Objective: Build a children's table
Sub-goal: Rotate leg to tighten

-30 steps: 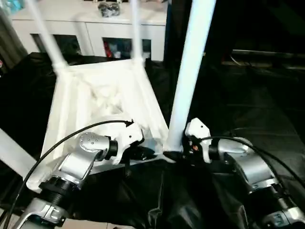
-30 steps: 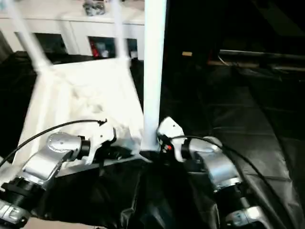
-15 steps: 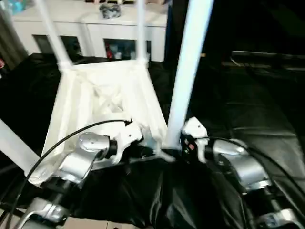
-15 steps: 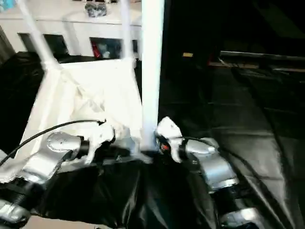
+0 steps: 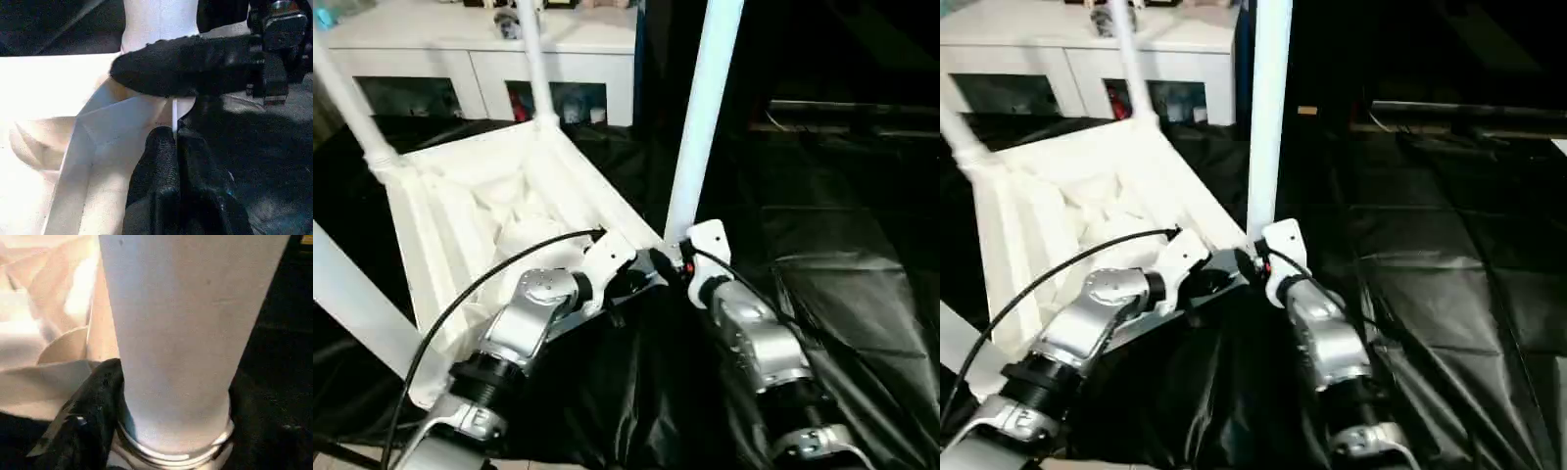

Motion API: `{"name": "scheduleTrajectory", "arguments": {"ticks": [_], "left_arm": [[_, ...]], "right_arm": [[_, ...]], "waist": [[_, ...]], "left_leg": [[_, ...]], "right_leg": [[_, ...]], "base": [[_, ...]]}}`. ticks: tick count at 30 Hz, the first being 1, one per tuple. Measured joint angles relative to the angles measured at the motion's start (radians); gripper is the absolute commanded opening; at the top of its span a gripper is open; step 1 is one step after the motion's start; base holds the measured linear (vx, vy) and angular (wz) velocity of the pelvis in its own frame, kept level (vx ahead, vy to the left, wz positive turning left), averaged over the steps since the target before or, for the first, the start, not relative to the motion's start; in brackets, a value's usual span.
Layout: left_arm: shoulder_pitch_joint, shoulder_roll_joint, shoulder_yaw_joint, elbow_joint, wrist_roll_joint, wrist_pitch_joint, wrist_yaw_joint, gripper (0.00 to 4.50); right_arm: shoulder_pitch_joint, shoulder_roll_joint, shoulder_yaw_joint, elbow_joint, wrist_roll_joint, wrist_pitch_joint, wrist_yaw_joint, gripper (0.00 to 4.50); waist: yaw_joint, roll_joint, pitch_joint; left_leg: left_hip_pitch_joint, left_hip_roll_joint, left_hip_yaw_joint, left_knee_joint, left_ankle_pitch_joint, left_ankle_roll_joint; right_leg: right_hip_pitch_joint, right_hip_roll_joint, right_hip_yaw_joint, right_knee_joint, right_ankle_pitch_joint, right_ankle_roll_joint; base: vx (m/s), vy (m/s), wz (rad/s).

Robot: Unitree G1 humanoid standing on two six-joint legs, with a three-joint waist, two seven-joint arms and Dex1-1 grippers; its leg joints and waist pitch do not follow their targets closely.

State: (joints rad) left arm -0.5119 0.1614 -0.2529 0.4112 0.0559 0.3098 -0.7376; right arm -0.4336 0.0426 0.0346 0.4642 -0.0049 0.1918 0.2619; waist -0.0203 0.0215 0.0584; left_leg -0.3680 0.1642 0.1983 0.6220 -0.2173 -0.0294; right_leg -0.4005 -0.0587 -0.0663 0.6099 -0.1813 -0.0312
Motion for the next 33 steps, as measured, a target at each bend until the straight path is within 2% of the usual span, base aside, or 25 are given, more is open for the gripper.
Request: {"name": "scheduleTrajectory", "arguments": {"ticks": [4, 6, 13, 19, 25, 26, 33], "left_arm": [[0.0, 0.007, -0.001, -0.003, 0.0, -0.001, -0.017, 0.0], [0.0, 0.023, -0.004, -0.006, -0.003, -0.005, -0.036, 0.0], [0.02, 0.097, -0.018, -0.036, -0.032, -0.037, -0.161, 0.0], [0.039, 0.159, -0.03, -0.064, -0.064, -0.064, -0.29, 0.0], [0.044, 0.204, -0.041, -0.065, -0.089, -0.083, -0.394, 0.0], [0.044, 0.208, -0.044, -0.065, -0.092, -0.085, -0.405, 0.0], [0.044, 0.241, -0.065, -0.078, -0.102, -0.087, -0.483, 0.0]], "right_arm": [[0.0, -0.008, 0.003, -0.001, 0.009, -0.001, 0.034, 3.81], [0.0, -0.04, 0.026, -0.004, 0.009, -0.001, 0.09, 3.96], [0.005, -0.178, 0.107, -0.047, 0.012, 0.002, 0.344, 3.96], [0.042, -0.301, 0.154, -0.136, 0.059, 0.02, 0.578, 3.96], [0.051, -0.374, 0.178, -0.189, 0.094, 0.047, 0.746, 3.96], [0.052, -0.376, 0.181, -0.192, 0.096, 0.047, 0.757, 3.7], [0.053, -0.391, 0.202, -0.233, 0.136, 0.067, 0.83, 3.17]], "waist": [[-0.001, 0.0, 0.0], [-0.003, 0.0, 0.0], [0.002, 0.001, 0.001], [0.028, 0.001, 0.001], [0.037, 0.001, 0.001], [0.038, 0.001, 0.001], [0.054, 0.001, 0.001]], "left_leg": [[0.0, 0.0, 0.0, 0.0, 0.0, 0.0], [0.0, 0.0, 0.0, 0.0, 0.0, 0.0], [-0.001, 0.0, 0.0, 0.0, 0.0, 0.0], [-0.002, 0.0, 0.0, 0.0, 0.0, 0.001], [-0.001, 0.0, 0.001, 0.0, 0.0, 0.001], [-0.001, 0.0, 0.0, 0.0, 0.0, 0.001], [-0.001, 0.001, 0.001, 0.0, 0.0, 0.001]], "right_leg": [[0.0, 0.0, 0.0, 0.0, 0.0, 0.0], [0.0, 0.0, 0.0, 0.0, 0.0, 0.0], [-0.001, 0.0, 0.0, 0.0, 0.0, 0.0], [-0.001, 0.0, 0.0, -0.001, 0.0, 0.0], [0.0, 0.0, 0.0, 0.0, 0.0, 0.0], [0.0, 0.0, 0.0, 0.0, 0.0, 0.0], [0.0, 0.0, 0.0, 0.0, 0.0, 0.0]], "base": [[0.0, 0.0, 0.0], [0.0, 0.0, 0.0], [0.0, 0.0, 0.0], [0.0, 0.0, 0.0], [0.0, 0.0, 0.0], [0.0, 0.0, 0.0], [0.0, 0.0, 0.0]]}}
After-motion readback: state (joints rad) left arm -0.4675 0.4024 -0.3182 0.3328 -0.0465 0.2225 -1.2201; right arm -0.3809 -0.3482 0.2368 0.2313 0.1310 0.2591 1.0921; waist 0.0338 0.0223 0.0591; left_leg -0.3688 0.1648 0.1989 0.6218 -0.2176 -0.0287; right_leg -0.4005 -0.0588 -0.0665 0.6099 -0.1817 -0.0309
